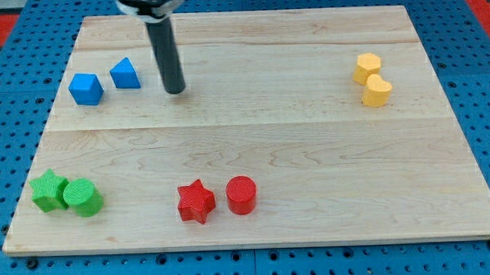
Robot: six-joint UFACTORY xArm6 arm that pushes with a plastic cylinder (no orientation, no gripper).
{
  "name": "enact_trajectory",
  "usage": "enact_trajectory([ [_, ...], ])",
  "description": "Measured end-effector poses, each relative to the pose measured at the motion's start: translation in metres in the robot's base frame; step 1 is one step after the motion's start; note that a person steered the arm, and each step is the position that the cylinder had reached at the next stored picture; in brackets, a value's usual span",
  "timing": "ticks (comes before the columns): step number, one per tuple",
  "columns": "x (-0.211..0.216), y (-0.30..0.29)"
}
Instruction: Move your arm to the center of the board
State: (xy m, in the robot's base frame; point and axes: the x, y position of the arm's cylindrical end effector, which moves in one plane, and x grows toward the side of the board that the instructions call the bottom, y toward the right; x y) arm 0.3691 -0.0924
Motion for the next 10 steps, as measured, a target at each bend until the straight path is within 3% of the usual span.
enact_trajectory([
  [6,-0.006,0.101],
  [10,-0.008,0.109],
])
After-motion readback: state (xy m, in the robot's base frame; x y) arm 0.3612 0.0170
